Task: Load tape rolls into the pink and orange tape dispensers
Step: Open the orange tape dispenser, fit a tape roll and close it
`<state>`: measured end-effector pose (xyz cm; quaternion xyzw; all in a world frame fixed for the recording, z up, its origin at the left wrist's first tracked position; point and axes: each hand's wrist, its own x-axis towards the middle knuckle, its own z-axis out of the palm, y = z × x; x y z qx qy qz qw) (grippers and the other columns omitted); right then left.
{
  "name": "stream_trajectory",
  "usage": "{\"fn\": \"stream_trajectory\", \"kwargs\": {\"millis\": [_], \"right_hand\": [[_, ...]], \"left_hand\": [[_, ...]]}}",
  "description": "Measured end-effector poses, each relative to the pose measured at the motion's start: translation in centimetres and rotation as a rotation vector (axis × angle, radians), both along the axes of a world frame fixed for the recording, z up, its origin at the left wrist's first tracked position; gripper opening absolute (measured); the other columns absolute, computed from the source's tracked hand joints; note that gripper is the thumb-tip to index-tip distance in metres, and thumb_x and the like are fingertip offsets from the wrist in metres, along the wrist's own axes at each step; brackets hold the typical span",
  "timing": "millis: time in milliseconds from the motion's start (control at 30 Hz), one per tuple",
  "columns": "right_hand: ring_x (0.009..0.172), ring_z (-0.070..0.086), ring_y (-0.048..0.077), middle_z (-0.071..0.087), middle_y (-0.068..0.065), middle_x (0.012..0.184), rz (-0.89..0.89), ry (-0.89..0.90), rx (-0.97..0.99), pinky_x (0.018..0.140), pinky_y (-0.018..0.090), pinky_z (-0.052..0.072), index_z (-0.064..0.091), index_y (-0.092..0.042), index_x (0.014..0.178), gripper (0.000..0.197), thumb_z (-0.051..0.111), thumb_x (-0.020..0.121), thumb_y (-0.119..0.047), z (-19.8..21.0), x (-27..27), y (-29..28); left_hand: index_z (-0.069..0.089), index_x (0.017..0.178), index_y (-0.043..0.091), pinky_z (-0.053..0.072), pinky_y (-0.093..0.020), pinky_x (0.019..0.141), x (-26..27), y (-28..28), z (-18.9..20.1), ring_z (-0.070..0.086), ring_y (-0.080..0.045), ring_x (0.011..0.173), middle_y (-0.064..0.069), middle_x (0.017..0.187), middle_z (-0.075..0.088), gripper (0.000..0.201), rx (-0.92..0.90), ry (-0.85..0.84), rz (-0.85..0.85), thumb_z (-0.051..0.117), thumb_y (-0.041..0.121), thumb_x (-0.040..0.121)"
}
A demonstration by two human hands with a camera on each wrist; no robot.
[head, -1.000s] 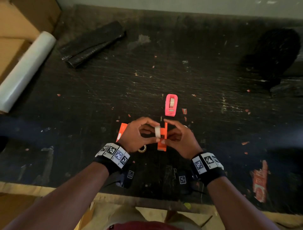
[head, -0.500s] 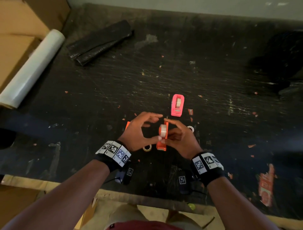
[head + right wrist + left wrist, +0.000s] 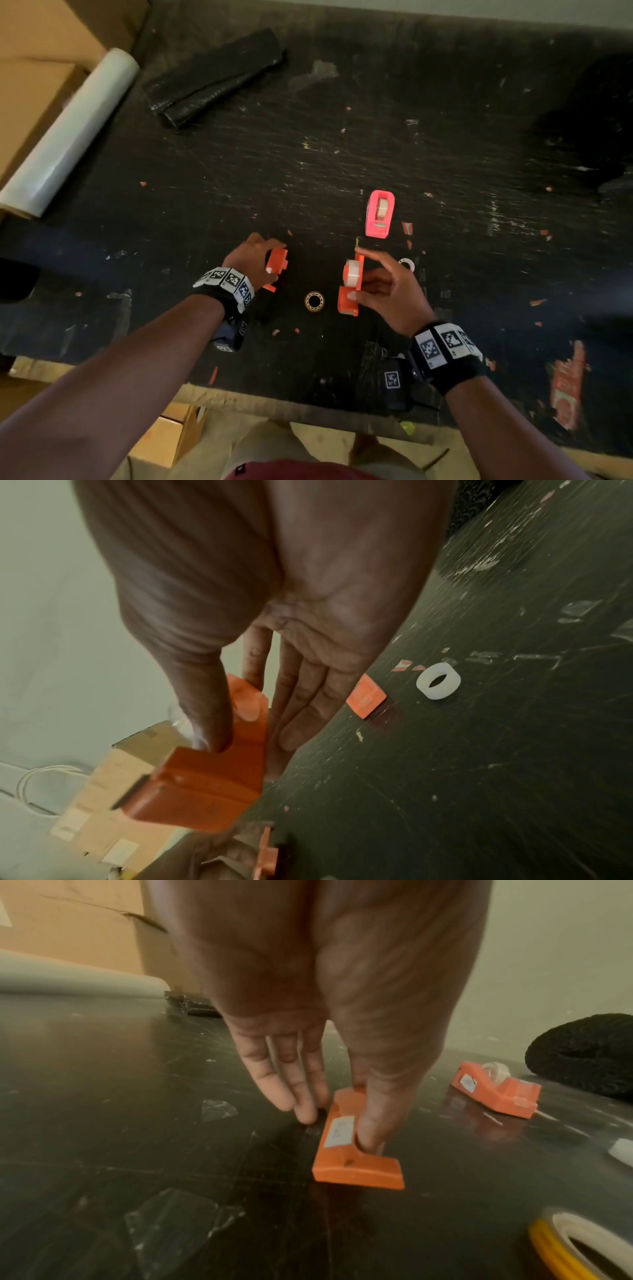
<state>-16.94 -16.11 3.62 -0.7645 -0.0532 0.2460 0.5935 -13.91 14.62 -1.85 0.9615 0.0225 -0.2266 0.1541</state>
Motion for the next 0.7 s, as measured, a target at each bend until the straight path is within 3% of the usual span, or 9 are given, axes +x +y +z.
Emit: {"fn": "stream_trajectory", "kwargs": {"millis": [67, 133, 300, 400, 567, 700], "right_hand": [[0.099, 0.075, 0.008, 0.078, 0.003, 0.104, -0.008, -0.018, -0.004, 0.091, 0.024, 0.059, 0.049, -0.029, 0.144, 0.079, 0.084, 0.077, -0.003, -0.2, -0.1, 0.0], [0.098, 0.075, 0.009, 0.078, 0.004, 0.104, -0.017, -0.031, -0.006, 0.091, 0.025, 0.059, 0.05, -0.029, 0.144, 0.08, 0.085, 0.077, -0.003, -0.4, -0.1, 0.0], [0.099, 0.075, 0.01, 0.078, 0.005, 0.104, -0.02, -0.035, 0.0, 0.092, 0.025, 0.059, 0.049, -0.03, 0.143, 0.08, 0.085, 0.077, -0.003, -0.3, 0.3, 0.2], [0.098, 0.075, 0.009, 0.078, 0.005, 0.103, -0.011, -0.041, 0.003, 0.09, 0.023, 0.059, 0.049, -0.031, 0.142, 0.08, 0.085, 0.077, -0.002, -0.1, 0.4, 0.4], [0.1, 0.075, 0.006, 0.078, 0.002, 0.104, -0.009, -0.034, -0.009, 0.09, 0.023, 0.058, 0.048, -0.034, 0.142, 0.08, 0.084, 0.078, -0.003, -0.1, 0.6, 0.3], [0.099, 0.075, 0.009, 0.078, 0.006, 0.105, -0.015, -0.036, 0.003, 0.089, 0.022, 0.059, 0.048, -0.034, 0.141, 0.08, 0.084, 0.077, -0.001, -0.2, 0.4, 0.1]], "left_hand": [[0.054, 0.137, 0.038, 0.061, -0.042, 0.09, 0.2, -0.4, 0.5, 0.07, -0.021, 0.104, -0.001, 0.124, 0.065, 0.071, -0.139, 0.0, 0.046, 0.086, 0.021, 0.076], [0.056, 0.136, 0.034, 0.062, -0.036, 0.089, -0.1, -1.3, 1.6, 0.072, -0.012, 0.095, -0.001, 0.115, 0.071, 0.071, -0.404, 0.034, 0.126, 0.088, 0.013, 0.076], [0.058, 0.14, 0.031, 0.06, -0.022, 0.084, -2.1, -4.8, 5.4, 0.076, -0.013, 0.098, -0.004, 0.111, 0.075, 0.076, -0.886, 0.109, 0.198, 0.087, 0.002, 0.075], [0.059, 0.14, 0.03, 0.06, -0.023, 0.084, -3.0, -6.3, 6.0, 0.076, -0.016, 0.098, -0.004, 0.108, 0.077, 0.078, -0.966, 0.09, 0.188, 0.088, 0.001, 0.074], [0.058, 0.141, 0.031, 0.061, -0.037, 0.093, -3.4, -7.0, 5.5, 0.077, -0.019, 0.1, -0.003, 0.108, 0.077, 0.078, -1.023, 0.058, 0.199, 0.089, 0.006, 0.074], [0.056, 0.142, 0.033, 0.06, -0.038, 0.095, -3.5, -7.2, 5.5, 0.076, -0.019, 0.103, -0.003, 0.111, 0.076, 0.079, -1.025, 0.06, 0.174, 0.088, 0.007, 0.076]]}}
